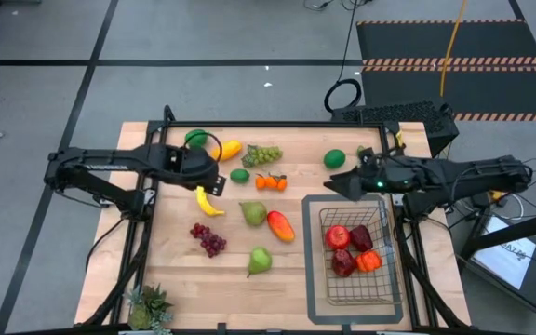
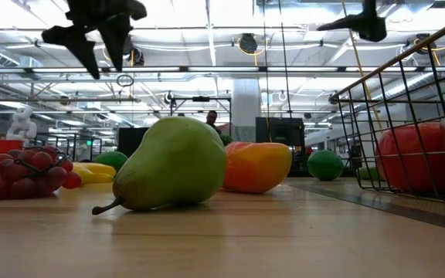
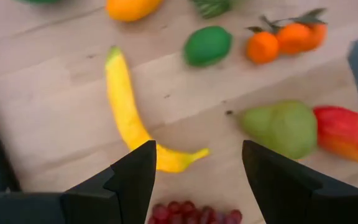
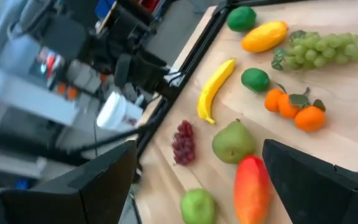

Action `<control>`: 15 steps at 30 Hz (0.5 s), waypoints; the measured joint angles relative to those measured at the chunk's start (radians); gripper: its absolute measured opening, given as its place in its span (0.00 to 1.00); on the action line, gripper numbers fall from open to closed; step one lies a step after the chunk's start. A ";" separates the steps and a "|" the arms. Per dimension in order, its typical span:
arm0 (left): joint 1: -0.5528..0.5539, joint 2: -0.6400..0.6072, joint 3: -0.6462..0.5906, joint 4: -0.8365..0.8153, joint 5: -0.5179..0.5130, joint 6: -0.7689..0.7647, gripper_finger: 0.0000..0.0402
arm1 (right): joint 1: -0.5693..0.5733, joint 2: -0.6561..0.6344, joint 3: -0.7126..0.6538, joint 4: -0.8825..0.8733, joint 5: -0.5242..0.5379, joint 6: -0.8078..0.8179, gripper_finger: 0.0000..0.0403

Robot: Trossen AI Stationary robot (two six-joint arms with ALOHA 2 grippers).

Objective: Build produce basket
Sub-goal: Put the top green pear into the wire basket

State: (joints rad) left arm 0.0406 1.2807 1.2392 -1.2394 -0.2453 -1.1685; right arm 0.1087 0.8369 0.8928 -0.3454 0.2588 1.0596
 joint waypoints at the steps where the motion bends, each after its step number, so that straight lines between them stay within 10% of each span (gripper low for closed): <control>1: 0.012 -0.001 -0.005 -0.003 0.001 -0.016 0.60 | -0.009 0.014 0.000 0.017 0.000 0.023 0.85; 15: 0.177 0.000 -0.345 0.095 0.108 -0.023 0.60 | -0.066 0.155 0.000 0.227 -0.002 0.080 0.85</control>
State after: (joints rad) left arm 0.2174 1.2812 0.8947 -1.1448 -0.1377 -1.1913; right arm 0.0432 0.9921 0.8928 -0.1181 0.2573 1.1397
